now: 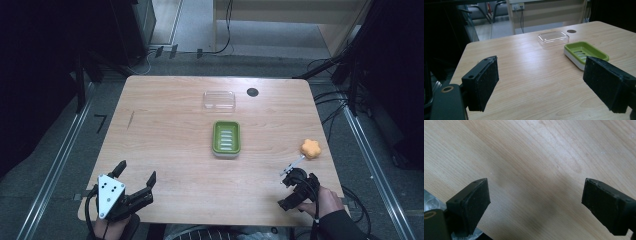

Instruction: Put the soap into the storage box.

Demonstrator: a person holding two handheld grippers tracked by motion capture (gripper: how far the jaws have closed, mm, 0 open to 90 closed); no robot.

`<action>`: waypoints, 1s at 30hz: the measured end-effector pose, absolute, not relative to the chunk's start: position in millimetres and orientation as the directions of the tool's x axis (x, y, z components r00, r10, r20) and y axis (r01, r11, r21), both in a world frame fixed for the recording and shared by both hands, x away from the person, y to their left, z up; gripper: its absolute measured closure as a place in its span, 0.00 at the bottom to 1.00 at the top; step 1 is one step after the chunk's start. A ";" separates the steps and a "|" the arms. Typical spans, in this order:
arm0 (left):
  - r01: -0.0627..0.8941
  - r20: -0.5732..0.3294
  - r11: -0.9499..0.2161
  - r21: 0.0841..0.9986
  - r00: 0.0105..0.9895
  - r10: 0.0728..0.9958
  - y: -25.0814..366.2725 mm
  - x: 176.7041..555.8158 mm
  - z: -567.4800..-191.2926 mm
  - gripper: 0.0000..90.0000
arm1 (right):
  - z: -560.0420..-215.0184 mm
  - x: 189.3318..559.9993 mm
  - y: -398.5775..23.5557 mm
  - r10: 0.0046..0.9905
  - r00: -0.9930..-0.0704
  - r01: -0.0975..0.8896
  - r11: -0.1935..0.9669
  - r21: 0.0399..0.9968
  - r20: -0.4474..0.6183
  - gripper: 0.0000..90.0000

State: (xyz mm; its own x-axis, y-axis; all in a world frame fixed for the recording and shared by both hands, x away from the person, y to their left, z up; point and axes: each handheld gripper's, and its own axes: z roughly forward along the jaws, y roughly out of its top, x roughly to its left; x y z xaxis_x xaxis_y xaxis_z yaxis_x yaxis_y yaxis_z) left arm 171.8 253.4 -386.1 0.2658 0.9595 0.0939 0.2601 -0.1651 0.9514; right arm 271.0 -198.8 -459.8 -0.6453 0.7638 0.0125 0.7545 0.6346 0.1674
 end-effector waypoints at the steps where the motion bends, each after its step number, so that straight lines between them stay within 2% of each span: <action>1: 0.260 0.096 -0.168 0.951 0.268 0.959 253.4 171.9 -386.0 0.15 | -460.0 270.8 -198.7 0.765 -0.644 0.756 0.633 0.165 0.014 0.09; 16: 0.260 0.090 -0.162 0.952 0.269 0.959 253.0 174.4 -386.0 0.15 | -460.0 275.2 -203.6 0.775 -0.631 0.761 0.623 0.180 -0.017 0.08; 30: 0.257 0.109 -0.183 0.949 0.279 0.954 251.1 174.2 -386.6 0.15 | -459.4 294.7 -215.9 0.823 -0.567 0.806 0.563 0.185 -0.034 0.06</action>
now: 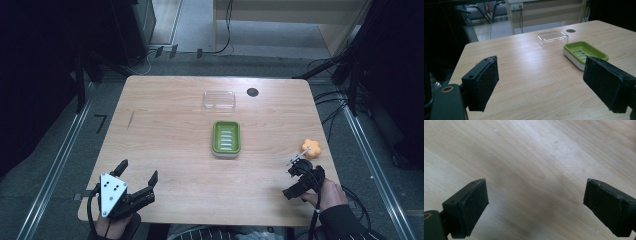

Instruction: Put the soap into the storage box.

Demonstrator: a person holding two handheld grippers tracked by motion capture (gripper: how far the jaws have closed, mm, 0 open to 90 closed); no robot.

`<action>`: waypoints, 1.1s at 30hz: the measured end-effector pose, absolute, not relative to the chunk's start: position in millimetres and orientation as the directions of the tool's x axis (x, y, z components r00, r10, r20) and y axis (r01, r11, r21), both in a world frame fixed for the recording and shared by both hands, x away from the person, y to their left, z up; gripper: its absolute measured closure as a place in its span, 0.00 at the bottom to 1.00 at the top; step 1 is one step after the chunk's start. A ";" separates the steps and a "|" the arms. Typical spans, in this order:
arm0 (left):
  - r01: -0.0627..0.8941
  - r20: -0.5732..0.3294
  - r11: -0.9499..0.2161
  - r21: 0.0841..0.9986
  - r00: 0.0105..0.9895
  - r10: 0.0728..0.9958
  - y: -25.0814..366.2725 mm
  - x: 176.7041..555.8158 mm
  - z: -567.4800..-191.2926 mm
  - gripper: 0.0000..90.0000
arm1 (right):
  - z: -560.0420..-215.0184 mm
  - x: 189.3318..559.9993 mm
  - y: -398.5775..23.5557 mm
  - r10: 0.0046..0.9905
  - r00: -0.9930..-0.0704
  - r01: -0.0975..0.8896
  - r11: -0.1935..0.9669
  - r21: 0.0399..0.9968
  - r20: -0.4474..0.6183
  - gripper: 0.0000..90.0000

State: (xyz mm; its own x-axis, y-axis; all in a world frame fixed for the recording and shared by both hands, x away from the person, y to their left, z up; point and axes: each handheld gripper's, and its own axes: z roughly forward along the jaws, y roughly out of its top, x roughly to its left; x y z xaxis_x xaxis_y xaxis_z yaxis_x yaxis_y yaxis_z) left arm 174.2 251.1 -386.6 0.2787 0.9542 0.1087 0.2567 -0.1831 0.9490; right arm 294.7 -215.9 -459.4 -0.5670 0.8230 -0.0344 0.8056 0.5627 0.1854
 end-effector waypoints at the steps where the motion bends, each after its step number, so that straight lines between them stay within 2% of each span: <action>1: 0.257 0.109 -0.183 0.949 0.279 0.954 251.1 174.2 -386.6 0.15 | -459.4 294.7 -215.9 0.823 -0.567 0.806 0.563 0.185 -0.034 0.06; 12: 0.261 0.099 -0.173 0.950 0.274 0.957 251.9 175.0 -386.8 0.15 | -458.0 310.6 -238.7 0.873 -0.486 0.854 0.484 0.190 -0.040 0.06; 33: 0.262 0.097 -0.171 0.950 0.272 0.957 252.0 173.5 -386.3 0.15 | -457.7 338.8 -261.2 0.916 -0.398 0.899 0.400 0.178 -0.047 0.06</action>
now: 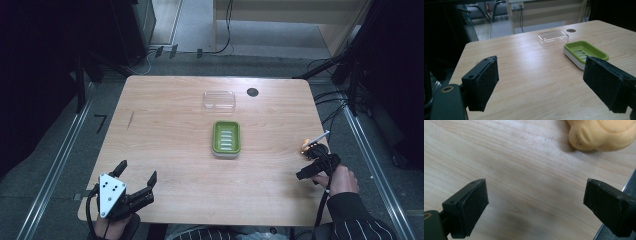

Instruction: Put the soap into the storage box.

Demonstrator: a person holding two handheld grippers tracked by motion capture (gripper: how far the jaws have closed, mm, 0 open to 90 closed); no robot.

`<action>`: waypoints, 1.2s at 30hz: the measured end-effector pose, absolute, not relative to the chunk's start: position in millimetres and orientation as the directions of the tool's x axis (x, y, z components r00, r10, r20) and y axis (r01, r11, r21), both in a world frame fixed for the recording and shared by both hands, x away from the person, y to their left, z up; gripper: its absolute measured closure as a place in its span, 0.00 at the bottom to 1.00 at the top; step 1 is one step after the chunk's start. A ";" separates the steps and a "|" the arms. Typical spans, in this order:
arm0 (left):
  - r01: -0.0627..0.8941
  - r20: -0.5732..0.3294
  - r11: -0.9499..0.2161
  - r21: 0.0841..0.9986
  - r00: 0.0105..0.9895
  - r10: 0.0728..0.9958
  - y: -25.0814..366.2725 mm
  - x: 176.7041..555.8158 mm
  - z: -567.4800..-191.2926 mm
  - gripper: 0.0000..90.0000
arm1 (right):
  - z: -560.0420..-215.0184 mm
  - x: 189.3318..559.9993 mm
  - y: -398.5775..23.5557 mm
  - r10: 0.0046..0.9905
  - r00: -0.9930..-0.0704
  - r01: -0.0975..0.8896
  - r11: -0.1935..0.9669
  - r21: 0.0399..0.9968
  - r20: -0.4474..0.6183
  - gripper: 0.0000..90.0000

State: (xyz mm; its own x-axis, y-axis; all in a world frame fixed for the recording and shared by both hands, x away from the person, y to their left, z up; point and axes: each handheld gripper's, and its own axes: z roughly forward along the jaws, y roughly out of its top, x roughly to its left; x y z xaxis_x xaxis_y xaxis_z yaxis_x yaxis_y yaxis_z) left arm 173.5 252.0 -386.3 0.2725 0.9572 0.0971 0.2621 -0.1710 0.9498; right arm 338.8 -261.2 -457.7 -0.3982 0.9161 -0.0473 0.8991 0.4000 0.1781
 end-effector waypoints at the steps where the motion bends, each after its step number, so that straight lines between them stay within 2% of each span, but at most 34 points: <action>1: 0.262 0.100 -0.174 0.949 0.273 0.957 251.7 173.7 -386.3 0.15 | -457.6 340.3 -261.0 0.916 -0.399 0.899 0.401 0.177 -0.051 0.06; 20: 0.259 0.106 -0.185 0.948 0.291 0.951 248.6 177.3 -386.2 0.15 | -452.0 368.3 -279.3 0.938 -0.339 0.916 0.348 0.201 -0.077 0.07; 34: 0.255 0.102 -0.182 0.950 0.297 0.949 247.7 178.4 -386.0 0.15 | -458.1 387.9 -291.5 0.947 -0.320 0.926 0.321 0.196 -0.037 0.07; 36: 0.256 0.103 -0.183 0.949 0.297 0.949 247.6 178.7 -386.1 0.15 | -459.6 392.8 -292.6 0.946 -0.323 0.927 0.323 0.190 -0.032 0.11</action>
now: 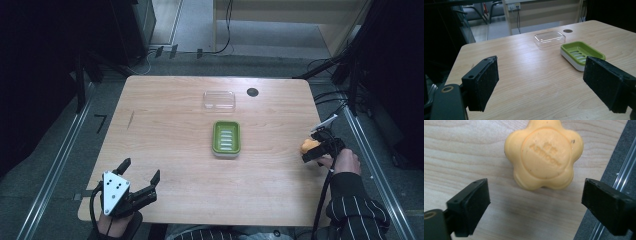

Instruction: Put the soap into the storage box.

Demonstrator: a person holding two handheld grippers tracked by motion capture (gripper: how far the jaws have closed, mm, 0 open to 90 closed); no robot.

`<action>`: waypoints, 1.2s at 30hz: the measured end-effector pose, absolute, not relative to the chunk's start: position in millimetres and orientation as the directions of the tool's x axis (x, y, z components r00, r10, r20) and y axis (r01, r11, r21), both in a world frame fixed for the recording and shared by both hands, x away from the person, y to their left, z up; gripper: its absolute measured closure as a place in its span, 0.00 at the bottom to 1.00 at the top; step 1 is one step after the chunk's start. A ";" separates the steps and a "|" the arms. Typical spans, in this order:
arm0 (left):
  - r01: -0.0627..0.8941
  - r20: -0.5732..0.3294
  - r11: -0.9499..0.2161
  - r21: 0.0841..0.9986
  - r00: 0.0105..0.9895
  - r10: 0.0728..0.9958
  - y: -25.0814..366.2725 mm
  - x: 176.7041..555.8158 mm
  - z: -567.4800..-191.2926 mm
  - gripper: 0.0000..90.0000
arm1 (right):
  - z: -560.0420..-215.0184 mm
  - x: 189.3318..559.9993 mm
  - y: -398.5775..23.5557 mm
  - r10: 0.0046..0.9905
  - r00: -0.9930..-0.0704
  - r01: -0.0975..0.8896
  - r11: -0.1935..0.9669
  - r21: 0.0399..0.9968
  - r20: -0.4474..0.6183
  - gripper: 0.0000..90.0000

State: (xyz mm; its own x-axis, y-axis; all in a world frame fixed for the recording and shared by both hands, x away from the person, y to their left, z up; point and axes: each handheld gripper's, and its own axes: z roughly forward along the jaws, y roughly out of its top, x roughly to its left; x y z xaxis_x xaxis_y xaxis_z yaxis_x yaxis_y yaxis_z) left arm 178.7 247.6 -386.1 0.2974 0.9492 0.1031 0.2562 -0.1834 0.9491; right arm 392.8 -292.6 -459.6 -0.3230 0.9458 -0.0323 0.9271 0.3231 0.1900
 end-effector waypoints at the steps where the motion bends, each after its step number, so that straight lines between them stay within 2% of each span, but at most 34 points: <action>1: 0.256 0.102 -0.182 0.949 0.297 0.949 247.6 178.8 -386.1 0.15 | -459.7 394.1 -292.6 0.948 -0.318 0.928 0.318 0.196 -0.033 0.17; 4: 0.259 0.103 -0.184 0.948 0.297 0.949 247.7 178.9 -386.0 0.15 | -460.2 397.3 -292.4 0.946 -0.323 0.928 0.322 0.188 -0.022 0.17; 11: 0.257 0.102 -0.183 0.949 0.300 0.948 247.0 179.2 -385.9 0.15 | -465.8 403.8 -291.9 0.945 -0.325 0.933 0.325 0.158 -0.026 0.30; 12: 0.256 0.103 -0.185 0.949 0.301 0.948 246.8 179.3 -385.9 0.15 | -466.8 404.4 -292.7 0.946 -0.324 0.933 0.324 0.156 -0.027 0.35; 19: 0.255 0.105 -0.188 0.948 0.305 0.946 246.3 180.0 -386.0 0.15 | -469.0 405.2 -294.6 0.946 -0.323 0.932 0.322 0.164 -0.026 0.43; 36: 0.253 0.101 -0.182 0.950 0.302 0.948 246.4 180.4 -386.0 0.15 | -468.0 402.9 -294.5 0.949 -0.314 0.933 0.314 0.177 -0.025 0.45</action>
